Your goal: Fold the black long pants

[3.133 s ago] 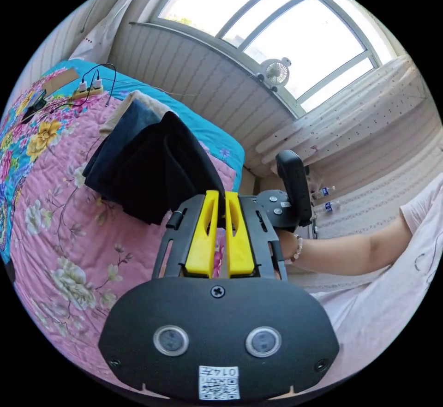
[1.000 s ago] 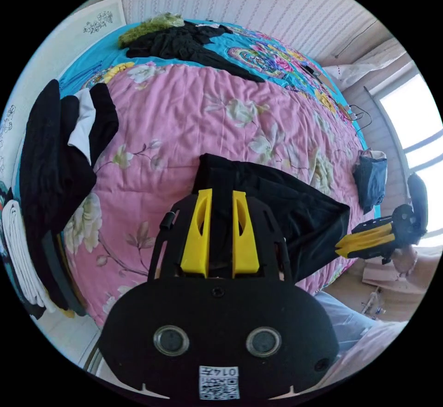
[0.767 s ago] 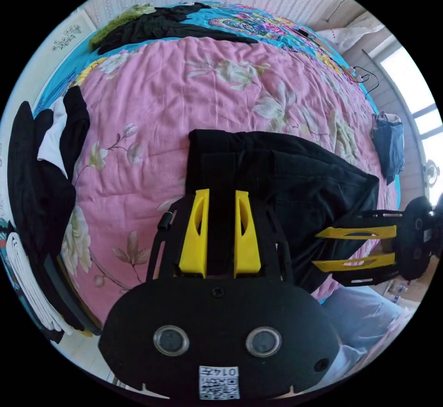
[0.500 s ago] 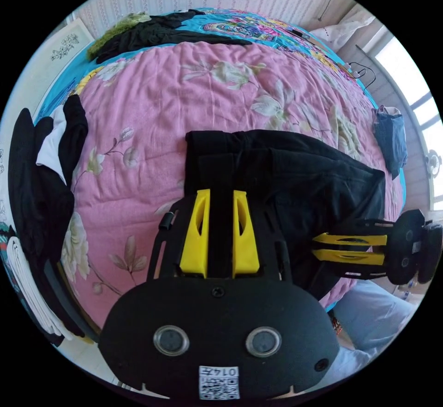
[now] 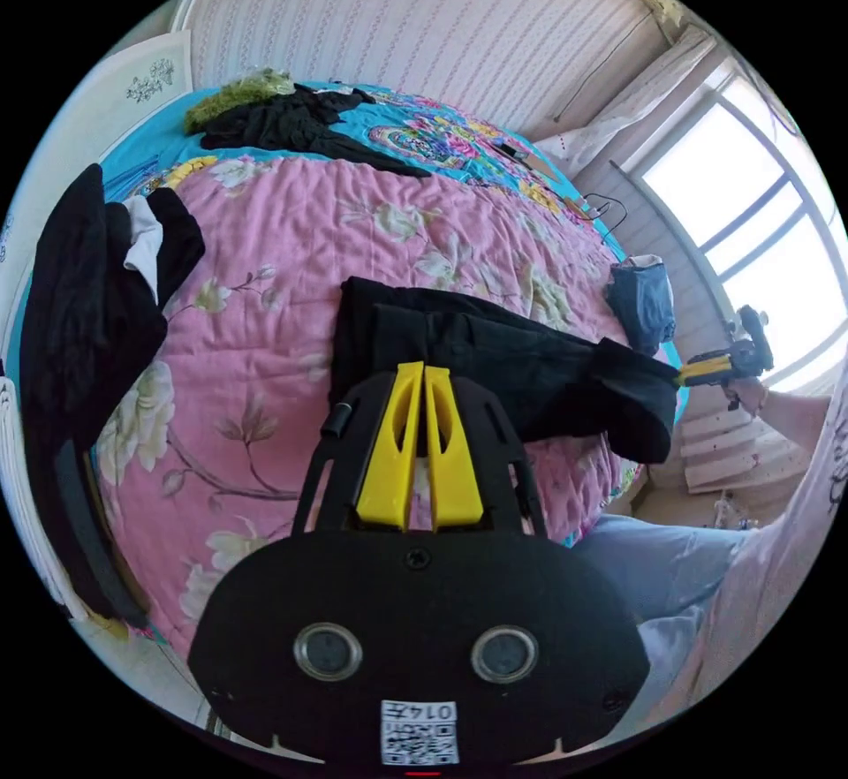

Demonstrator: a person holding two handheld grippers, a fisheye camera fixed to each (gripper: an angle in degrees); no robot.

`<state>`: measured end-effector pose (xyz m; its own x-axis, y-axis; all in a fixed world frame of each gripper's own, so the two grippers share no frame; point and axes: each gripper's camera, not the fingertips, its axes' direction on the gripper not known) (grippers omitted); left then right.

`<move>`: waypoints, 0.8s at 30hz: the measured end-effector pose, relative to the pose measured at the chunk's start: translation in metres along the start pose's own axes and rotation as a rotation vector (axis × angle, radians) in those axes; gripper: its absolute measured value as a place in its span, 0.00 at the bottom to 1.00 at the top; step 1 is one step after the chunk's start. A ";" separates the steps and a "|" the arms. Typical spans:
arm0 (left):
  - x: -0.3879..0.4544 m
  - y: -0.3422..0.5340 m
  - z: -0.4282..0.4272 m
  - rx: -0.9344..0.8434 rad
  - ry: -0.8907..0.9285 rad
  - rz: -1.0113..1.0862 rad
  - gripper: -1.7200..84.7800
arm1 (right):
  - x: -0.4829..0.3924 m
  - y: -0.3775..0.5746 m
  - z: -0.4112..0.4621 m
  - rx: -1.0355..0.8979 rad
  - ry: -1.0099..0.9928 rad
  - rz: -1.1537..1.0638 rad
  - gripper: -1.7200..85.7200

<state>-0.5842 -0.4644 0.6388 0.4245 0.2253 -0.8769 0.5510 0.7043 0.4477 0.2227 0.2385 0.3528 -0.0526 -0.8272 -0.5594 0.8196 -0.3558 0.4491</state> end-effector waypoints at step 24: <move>-0.027 0.140 -0.020 -0.218 -0.120 -0.261 0.11 | -0.091 -0.319 0.056 0.158 -0.276 -0.498 0.18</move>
<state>-0.5330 -0.3586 0.7217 0.3788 -0.0526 -0.9240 0.4911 0.8576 0.1525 -0.0655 0.4029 0.2995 -0.5733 -0.6190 -0.5368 0.5640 -0.7734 0.2894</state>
